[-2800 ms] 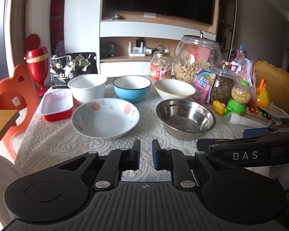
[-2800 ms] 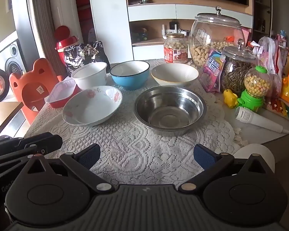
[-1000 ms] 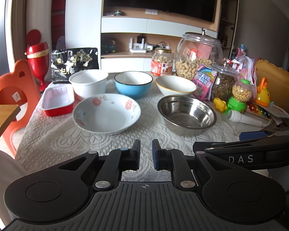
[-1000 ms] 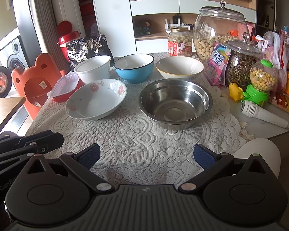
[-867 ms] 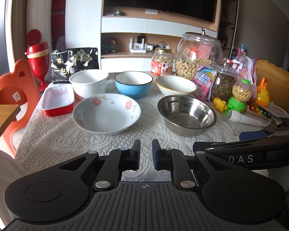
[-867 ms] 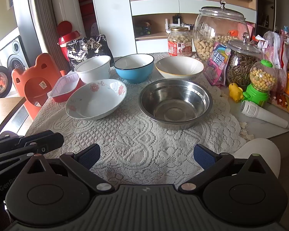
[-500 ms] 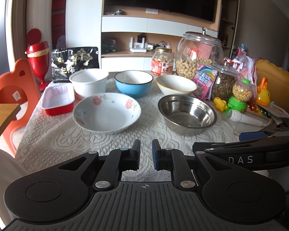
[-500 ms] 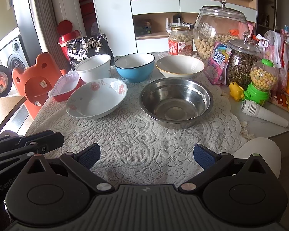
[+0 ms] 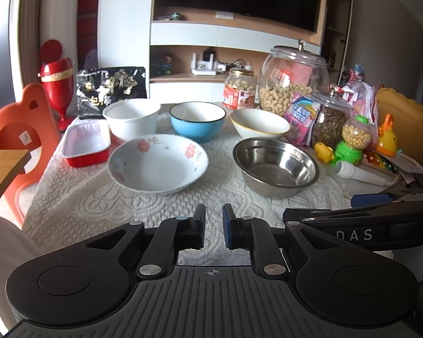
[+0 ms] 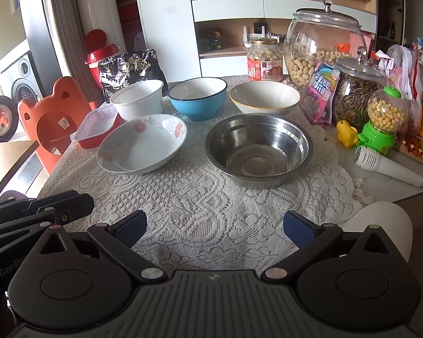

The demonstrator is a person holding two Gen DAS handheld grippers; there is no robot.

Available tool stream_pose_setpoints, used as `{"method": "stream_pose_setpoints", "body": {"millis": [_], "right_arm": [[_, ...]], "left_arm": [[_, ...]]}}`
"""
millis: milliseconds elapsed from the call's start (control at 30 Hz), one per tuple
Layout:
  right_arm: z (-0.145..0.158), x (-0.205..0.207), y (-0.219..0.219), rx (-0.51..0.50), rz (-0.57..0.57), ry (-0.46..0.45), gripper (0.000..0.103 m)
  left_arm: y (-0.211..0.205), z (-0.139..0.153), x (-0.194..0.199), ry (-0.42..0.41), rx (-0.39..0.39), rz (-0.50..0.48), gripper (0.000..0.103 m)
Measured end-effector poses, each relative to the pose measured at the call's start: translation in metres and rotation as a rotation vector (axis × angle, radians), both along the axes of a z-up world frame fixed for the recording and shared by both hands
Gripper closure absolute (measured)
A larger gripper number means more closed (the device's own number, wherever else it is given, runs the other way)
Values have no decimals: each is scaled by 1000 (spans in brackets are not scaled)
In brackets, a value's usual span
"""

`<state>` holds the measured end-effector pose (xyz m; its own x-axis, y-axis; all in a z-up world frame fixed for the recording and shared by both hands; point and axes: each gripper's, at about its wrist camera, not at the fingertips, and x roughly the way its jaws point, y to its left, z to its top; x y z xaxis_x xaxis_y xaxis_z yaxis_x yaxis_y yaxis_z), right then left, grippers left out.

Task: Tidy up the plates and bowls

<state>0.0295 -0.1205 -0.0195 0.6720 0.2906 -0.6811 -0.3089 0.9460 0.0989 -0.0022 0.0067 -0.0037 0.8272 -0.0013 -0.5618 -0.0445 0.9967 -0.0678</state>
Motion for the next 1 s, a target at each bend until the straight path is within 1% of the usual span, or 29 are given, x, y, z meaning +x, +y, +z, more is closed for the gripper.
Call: {"method": "stream_pose_setpoints", "body": {"millis": [300,400,500,600,667,700,733,800,867,933,1000], "right_arm": [[-1,13,-7,10,-21,15,0],[-3,23,-11,24,-17,24,0],[-4,39,-17,52,-25,30,0],[-7,64,-29,81,-67,41,0],[-11,82,-37,105,-94,51,0],[-15,91,-41,120,-105,57,0],[-17,99,-45,133,-112,65,0],[-27,122,-52,162,-130,100,0],[-37,144,-58,193,-148,135,0],[-46,162,-63,221,-174,163,0],[-56,179,-68,249,-196,191,0]], "left_arm": [[4,-1,13,35,-20,18,87],[10,-2,26,58,-57,19,87],[19,-4,48,89,-137,2,87],[23,-10,77,125,-212,-65,87],[25,-18,97,169,-279,-116,87],[25,-21,108,188,-298,-127,87],[23,-25,119,201,-297,-125,87],[21,-30,139,220,-266,-134,87],[24,-34,159,220,-278,-153,87],[30,-36,182,221,-299,-145,87],[33,-38,206,231,-292,-135,87]]}}
